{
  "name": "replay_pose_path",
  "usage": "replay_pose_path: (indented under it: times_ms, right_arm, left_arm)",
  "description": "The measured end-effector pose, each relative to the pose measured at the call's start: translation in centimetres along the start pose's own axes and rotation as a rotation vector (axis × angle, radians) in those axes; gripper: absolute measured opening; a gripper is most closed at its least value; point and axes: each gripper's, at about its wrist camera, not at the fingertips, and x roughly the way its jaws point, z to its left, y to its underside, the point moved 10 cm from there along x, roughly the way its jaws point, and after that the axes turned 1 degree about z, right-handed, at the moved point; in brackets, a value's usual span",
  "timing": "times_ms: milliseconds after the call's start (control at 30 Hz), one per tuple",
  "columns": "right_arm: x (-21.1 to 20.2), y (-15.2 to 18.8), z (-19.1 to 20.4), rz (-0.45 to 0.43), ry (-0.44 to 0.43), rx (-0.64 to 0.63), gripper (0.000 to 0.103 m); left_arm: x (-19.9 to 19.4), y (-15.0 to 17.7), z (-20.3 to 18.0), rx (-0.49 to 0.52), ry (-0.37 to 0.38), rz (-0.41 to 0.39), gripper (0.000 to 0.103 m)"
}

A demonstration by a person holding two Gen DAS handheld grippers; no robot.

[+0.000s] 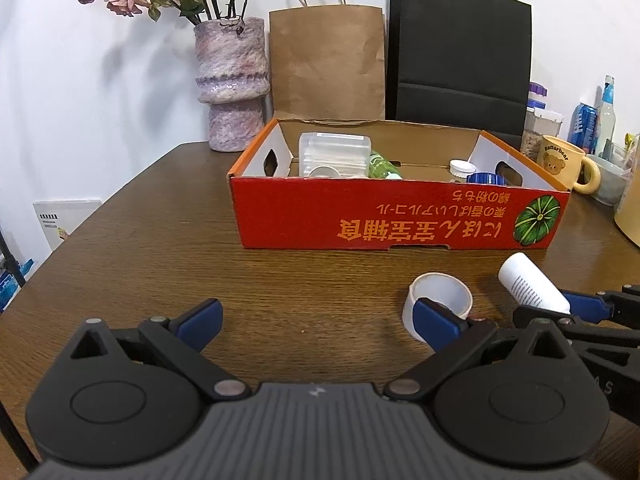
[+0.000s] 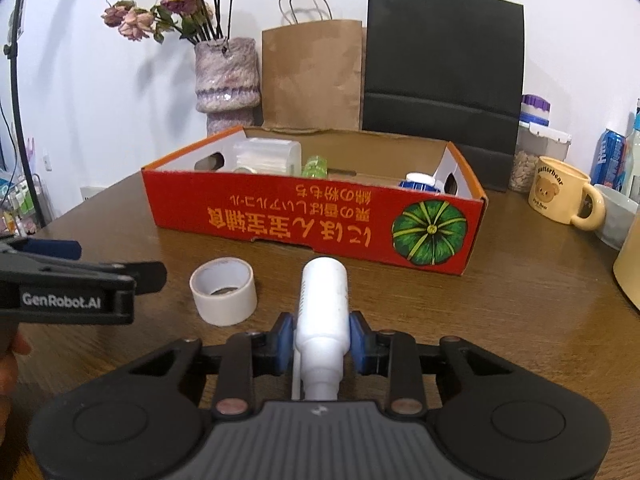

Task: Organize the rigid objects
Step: 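Close the left gripper on the white tape roll while the right holds the spray bottle, then carry the tape roll and white spray bottle with both grippers over the box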

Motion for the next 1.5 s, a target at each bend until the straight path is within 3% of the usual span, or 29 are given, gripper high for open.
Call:
replay_pose_path:
  times_ms: [400,833,1000,1133,1500]
  right_arm:
    - [-0.6,-1.2,-2.3,-0.042,0.015,0.019,0.029]
    - [-0.5,-1.5,-5.6,-0.056,0.046,0.049,0.029]
    - [-0.7,-1.6,-5.5,-0.067,0.045,0.046,0.029]
    - [-0.9,-1.6,-5.4,-0.075,0.048,0.043,0.029]
    - [-1.6,-1.7,-5.2,-0.098,0.045,0.04,0.029]
  left_arm:
    - [1.2,0.2,-4.1,0.064,0.053,0.021,0.103]
    - [3.8,0.0,-6.5,0.088,-0.001,0.058,0.102]
    - [3.9,0.2,-7.4,0.1,0.015,0.069,0.077]
    - [3.8,0.3,-7.6,0.092,0.037,0.065,0.045]
    - [2.6,0.0,-7.5,0.073,0.042,0.028,0.045]
